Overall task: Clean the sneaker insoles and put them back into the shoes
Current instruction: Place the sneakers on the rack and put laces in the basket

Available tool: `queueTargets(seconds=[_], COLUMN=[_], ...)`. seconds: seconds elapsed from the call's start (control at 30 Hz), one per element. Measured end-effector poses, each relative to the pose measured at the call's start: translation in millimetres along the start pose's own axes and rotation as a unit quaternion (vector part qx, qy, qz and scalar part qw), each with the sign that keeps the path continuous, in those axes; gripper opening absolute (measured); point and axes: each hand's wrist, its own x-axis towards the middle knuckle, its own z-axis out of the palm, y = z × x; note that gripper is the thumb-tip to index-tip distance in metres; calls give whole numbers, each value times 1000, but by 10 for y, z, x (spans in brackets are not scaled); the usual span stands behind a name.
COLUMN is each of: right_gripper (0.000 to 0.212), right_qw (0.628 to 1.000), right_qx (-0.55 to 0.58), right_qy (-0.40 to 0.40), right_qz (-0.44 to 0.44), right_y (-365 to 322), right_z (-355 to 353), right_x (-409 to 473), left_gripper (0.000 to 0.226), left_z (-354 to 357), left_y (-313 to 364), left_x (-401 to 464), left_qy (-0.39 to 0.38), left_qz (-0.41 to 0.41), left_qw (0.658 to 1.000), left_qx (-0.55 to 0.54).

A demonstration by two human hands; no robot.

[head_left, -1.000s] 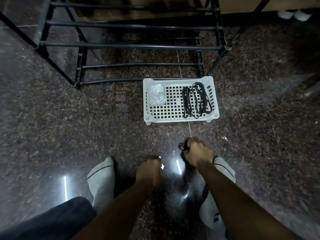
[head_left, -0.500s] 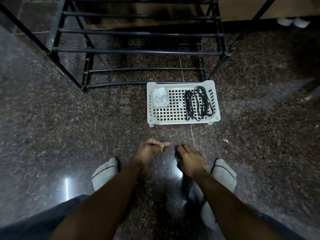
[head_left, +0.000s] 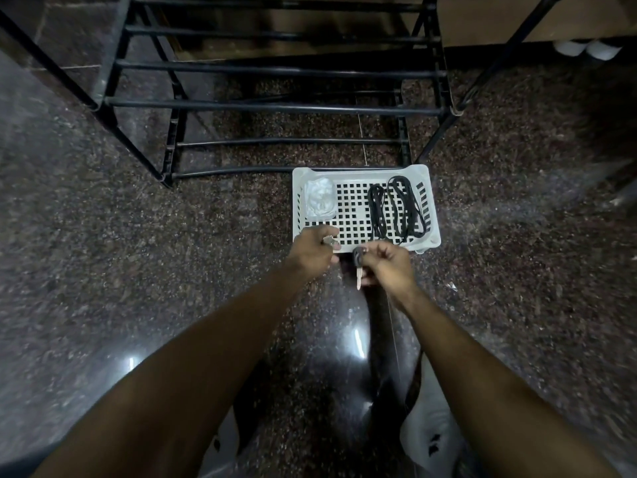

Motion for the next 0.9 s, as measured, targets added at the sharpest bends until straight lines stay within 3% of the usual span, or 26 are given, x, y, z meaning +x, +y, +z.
queueTargets(seconds=[0.1,0.2,0.33,0.47,0.63,0.77,0.9], right_gripper=[13,17,26,34,38,31,31], right_qw=[999,995,986,973,900,862,830], right_qx=[-24,-72,-154,-222,-414,-490,-536], right_qy=[31,69,43,60,65,1,17], right_qz=[-30,12,49,7,-121,-132,-153], right_y=[-262,-412,-394,-256,-219,-209,-222], right_z=[-71,-56,-3,25,9,16,43], right_x=[344,690,947,996,771,735,735], left_gripper=[38,36,32,23,20,22,28], left_z=[33,91,179,193,168,180,198], left_y=[77,98,45,-1,-17,-10,3], left_x=[183,307,386,355,352,380,414], left_qy=[46,90,128,149,121,117,105], left_qz=[60,84,99,97,96,96,87], left_qw=[990,970,954,925,892,860,825], left_qx=[117,210,251,336,425,488,549])
